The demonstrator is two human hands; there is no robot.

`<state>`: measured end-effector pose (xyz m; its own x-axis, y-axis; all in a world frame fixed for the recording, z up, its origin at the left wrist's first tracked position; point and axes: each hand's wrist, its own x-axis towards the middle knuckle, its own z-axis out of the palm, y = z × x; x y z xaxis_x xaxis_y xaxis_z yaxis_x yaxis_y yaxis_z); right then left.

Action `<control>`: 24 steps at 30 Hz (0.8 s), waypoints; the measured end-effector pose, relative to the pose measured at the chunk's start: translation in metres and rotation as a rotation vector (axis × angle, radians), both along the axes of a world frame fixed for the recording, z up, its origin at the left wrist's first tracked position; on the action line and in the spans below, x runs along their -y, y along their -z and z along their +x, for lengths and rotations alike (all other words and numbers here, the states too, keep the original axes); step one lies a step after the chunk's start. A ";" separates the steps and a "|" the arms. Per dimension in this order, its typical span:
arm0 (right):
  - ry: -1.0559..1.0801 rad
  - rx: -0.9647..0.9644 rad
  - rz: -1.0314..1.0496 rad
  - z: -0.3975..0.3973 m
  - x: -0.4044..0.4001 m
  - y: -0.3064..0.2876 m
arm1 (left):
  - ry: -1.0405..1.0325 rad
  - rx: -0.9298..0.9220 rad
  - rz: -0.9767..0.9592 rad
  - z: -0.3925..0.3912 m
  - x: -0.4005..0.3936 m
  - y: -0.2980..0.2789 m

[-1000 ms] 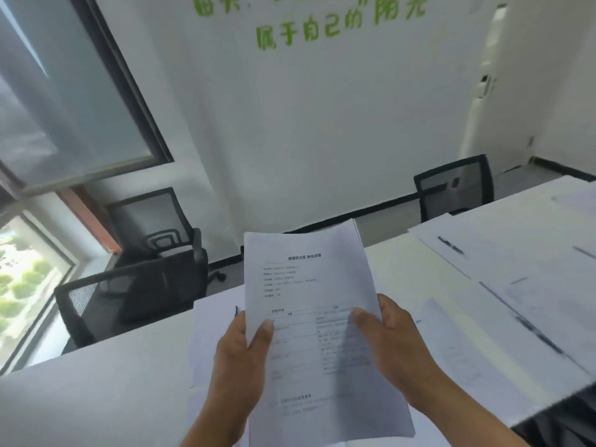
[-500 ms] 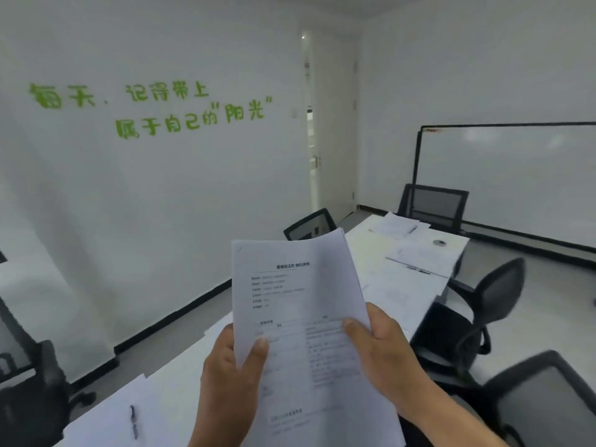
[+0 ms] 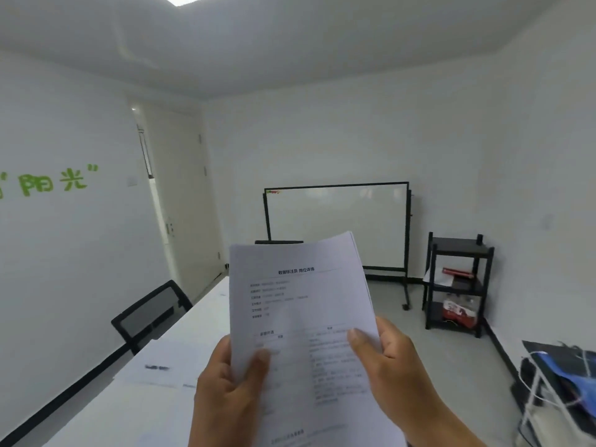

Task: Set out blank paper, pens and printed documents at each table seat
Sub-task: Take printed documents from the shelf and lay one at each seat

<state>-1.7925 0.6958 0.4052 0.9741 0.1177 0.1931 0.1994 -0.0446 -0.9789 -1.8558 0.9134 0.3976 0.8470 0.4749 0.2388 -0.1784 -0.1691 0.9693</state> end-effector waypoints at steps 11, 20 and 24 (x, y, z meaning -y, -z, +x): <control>0.150 0.128 -0.091 0.133 0.257 -0.036 | 0.162 0.132 -0.057 0.164 0.250 -0.029; 0.275 0.214 -0.069 0.212 0.373 -0.061 | 0.304 0.172 -0.065 0.261 0.369 -0.067; 0.330 0.247 -0.093 0.251 0.403 -0.068 | 0.304 0.211 -0.054 0.309 0.399 -0.068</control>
